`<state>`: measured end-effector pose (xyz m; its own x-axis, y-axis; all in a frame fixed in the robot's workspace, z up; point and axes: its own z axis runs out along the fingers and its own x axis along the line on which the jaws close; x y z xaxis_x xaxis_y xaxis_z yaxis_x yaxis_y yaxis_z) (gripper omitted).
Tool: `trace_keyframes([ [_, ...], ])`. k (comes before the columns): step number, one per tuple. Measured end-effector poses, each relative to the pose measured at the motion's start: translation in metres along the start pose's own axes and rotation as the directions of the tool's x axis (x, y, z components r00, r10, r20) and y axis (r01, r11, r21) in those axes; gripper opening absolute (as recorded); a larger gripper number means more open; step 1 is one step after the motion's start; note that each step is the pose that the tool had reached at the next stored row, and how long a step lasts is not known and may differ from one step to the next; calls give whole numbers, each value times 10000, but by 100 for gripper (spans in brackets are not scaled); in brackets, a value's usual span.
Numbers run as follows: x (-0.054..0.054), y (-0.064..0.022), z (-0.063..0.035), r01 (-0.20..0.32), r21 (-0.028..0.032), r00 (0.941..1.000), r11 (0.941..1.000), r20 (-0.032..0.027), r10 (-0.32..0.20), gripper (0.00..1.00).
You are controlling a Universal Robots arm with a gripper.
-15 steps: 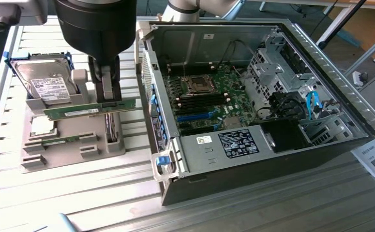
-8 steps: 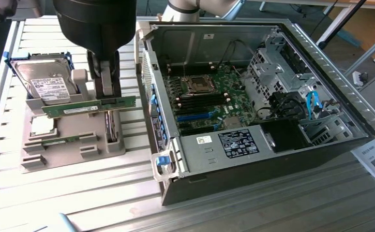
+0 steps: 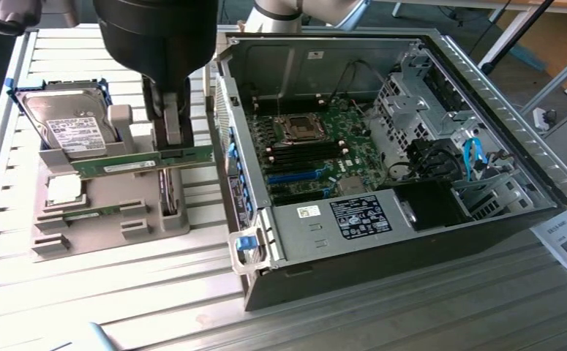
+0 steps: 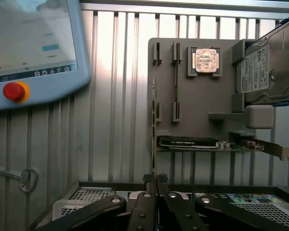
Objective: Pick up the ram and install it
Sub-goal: 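Pick up the ram and move it above insertion slot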
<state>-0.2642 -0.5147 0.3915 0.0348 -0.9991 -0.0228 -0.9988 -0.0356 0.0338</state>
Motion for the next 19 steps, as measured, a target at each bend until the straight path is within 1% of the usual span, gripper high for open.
trace_keyframes([
  [6, 31, -131, -5, 0, -4, 10000, 10000, 2, 0, 12],
  [8, 45, -190, -7, 0, -5, 10000, 10000, 5, 0, 12],
  [9, 57, -235, -9, 0, -9, 10000, 10000, 6, 0, 12],
  [13, 87, -343, -13, 1, -19, 10000, 10000, 8, -1, 12],
  [17, 130, -496, -19, 0, -35, 10000, 10000, 12, 0, 12],
  [19, 141, -544, -22, 0, -43, 10000, 10000, 12, 0, 12],
])
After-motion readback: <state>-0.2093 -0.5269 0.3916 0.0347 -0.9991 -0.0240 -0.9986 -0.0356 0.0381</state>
